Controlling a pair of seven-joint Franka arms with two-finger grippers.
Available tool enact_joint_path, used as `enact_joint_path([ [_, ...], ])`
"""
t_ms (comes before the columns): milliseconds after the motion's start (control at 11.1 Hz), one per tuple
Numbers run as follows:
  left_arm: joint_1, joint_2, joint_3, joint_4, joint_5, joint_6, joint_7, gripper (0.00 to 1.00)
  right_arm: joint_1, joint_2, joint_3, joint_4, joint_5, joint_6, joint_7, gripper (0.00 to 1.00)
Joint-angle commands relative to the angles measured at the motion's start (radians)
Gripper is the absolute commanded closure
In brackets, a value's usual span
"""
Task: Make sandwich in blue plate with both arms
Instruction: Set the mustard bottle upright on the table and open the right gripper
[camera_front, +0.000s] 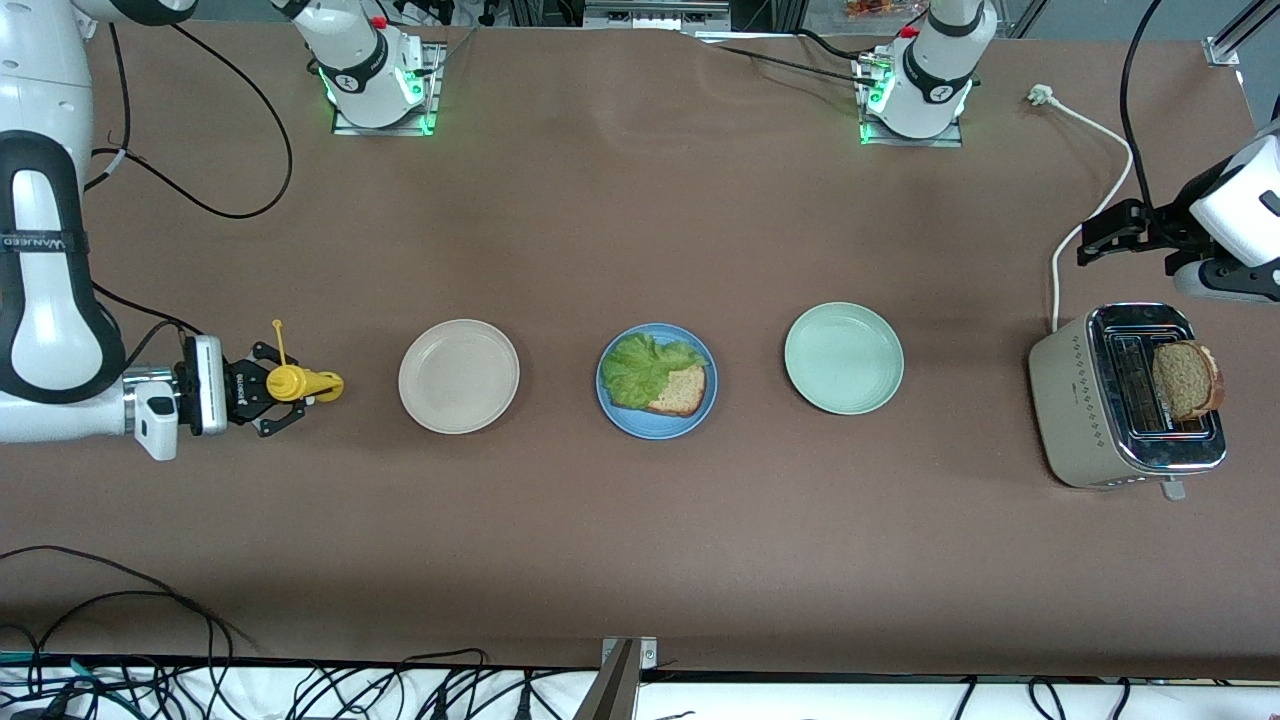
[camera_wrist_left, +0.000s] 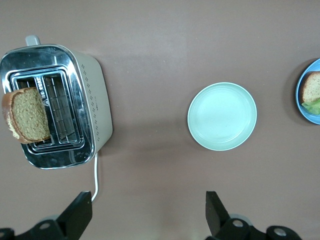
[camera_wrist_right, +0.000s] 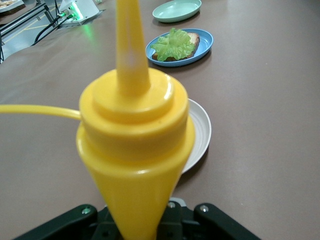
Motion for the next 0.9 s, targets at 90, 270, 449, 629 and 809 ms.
enact_joint_path([
  [90,-0.011,-0.010,0.004,0.001,0.010,0.006,-0.005,0.00,-0.161,0.162,0.165,0.063,0.009,0.029,-0.141,1.00],
  [270,-0.011,-0.011,0.004,-0.002,0.010,0.006,-0.005,0.00,-0.170,0.185,0.165,0.054,0.015,0.056,-0.200,1.00],
  [449,-0.012,-0.013,0.004,-0.002,0.010,0.006,-0.005,0.00,-0.177,0.202,0.164,0.054,0.018,0.068,-0.201,1.00],
  [629,-0.020,-0.013,0.004,-0.003,0.011,0.006,-0.005,0.00,-0.177,0.210,0.164,0.054,0.020,0.081,-0.195,1.00],
  [809,-0.023,-0.013,0.005,-0.002,0.011,0.006,-0.005,0.00,-0.177,0.210,0.161,0.054,0.008,0.091,-0.194,1.00],
])
